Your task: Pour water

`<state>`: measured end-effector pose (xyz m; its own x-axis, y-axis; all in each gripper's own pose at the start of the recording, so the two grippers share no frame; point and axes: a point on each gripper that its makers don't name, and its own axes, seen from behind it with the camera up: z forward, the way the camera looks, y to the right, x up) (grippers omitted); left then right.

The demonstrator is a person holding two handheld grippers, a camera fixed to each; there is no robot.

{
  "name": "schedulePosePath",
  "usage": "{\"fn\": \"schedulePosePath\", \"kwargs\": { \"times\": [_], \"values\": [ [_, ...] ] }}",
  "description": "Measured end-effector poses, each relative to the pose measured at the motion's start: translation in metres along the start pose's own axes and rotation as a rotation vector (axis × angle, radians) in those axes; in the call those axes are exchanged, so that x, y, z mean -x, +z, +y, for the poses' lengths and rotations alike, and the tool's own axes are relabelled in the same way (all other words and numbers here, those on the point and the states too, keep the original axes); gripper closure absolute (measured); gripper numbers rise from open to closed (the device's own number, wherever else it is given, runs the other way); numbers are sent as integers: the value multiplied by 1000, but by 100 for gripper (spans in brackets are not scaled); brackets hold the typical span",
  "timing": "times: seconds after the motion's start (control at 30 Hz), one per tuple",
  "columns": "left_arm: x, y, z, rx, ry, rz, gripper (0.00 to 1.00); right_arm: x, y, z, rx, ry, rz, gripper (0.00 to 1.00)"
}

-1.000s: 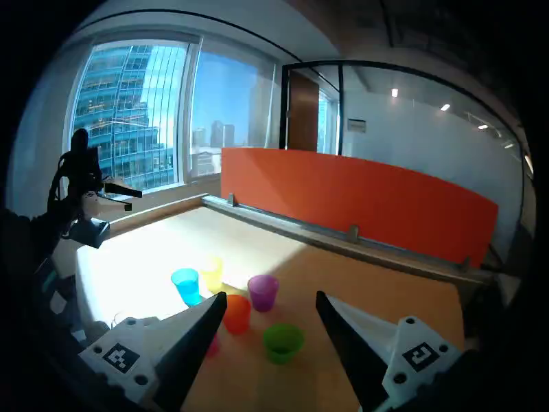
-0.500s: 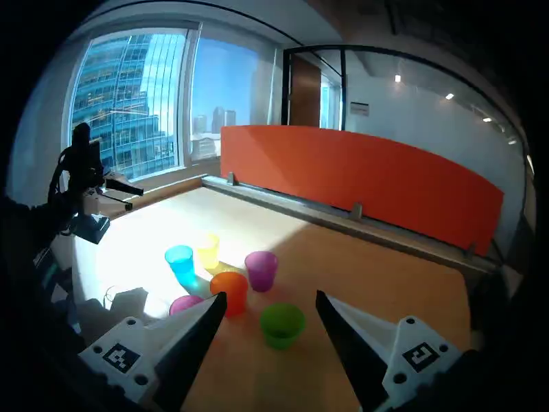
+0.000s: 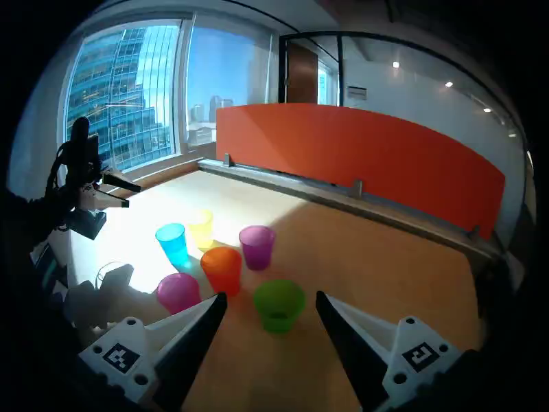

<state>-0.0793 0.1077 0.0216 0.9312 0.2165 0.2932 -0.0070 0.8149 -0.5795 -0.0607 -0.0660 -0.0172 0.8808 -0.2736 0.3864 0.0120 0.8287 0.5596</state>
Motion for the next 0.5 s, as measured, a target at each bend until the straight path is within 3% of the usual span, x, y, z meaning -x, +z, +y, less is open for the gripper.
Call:
{"fn": "schedulePosePath", "kwargs": {
  "times": [0.5],
  "values": [
    [34, 17, 7, 30, 10, -68, 14, 27, 19, 5, 0, 20, -44, 0]
  ]
}}
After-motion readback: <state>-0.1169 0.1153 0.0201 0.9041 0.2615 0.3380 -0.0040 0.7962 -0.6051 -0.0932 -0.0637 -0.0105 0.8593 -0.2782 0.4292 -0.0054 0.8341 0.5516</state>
